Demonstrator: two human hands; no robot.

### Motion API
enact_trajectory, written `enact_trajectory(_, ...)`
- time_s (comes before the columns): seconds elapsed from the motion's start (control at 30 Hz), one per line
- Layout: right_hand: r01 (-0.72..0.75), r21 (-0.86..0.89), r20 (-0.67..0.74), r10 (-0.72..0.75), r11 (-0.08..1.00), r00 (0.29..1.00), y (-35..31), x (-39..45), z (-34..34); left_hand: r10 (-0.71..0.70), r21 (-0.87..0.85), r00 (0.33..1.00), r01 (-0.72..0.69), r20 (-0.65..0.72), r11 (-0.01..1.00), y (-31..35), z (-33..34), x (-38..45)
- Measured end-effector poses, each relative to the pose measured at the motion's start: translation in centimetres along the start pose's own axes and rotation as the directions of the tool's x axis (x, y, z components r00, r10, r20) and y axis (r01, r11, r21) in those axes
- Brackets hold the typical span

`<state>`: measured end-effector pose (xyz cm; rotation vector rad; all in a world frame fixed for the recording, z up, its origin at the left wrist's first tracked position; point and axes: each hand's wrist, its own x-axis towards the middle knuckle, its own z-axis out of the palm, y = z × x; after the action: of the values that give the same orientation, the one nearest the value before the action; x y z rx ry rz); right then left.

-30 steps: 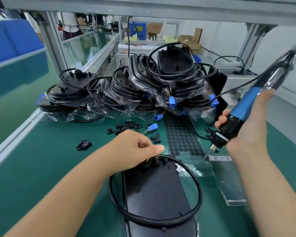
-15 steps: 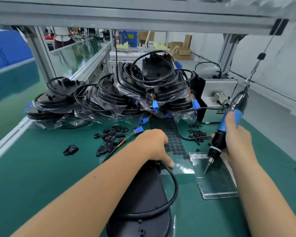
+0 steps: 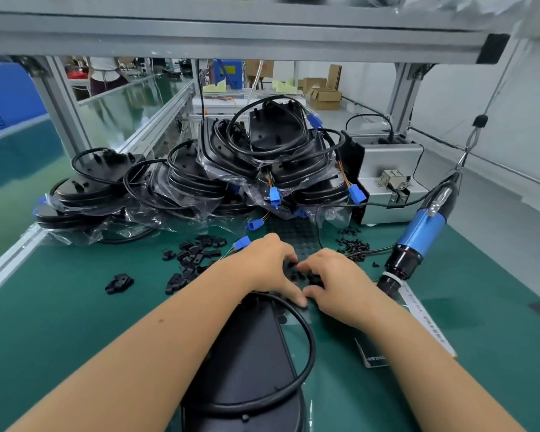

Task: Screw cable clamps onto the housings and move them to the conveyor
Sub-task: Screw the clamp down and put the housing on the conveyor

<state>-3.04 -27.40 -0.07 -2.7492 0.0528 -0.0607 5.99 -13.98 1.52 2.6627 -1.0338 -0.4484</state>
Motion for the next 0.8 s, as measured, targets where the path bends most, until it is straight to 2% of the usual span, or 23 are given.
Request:
enact_trajectory(0.17, -0.017, -0.109, 0.068, 0.025, 0.994, 0.997, 0.6, 1.7, -0.4, 0.01, 0.004, 1.0, -0.01, 0.006, 1.0, 0.2, -0.1, 0.4)
enact_trajectory(0.3, -0.037, -0.041, 0.004, 0.037, 0.998, 0.999, 0.6, 2.1, -0.1, 0.023, -0.034, 0.999, -0.024, -0.026, 0.999, 0.0, -0.3, 0.9)
enact_trajectory(0.47, -0.055, 0.073, -0.007, 0.056, 0.996, 0.998, 0.8, 2.5, -0.8, -0.046, -0.117, 0.993, 0.034, -0.106, 0.993, -0.3, -0.2, 1.0)
enact_trajectory(0.63, -0.091, 0.054, -0.004, 0.091, 0.994, 0.996, 0.4, 3.1, -1.1, -0.041, -0.098, 0.992, 0.029, -0.123, 0.995, 0.1, -0.3, 0.7)
enact_trajectory(0.8, -0.171, 0.113, 0.115, 0.158, 0.979, 0.981, 0.1, 4.1, -2.1, -0.041, -0.097, 0.99, 0.028, -0.132, 0.995, 0.3, -0.3, 0.5)
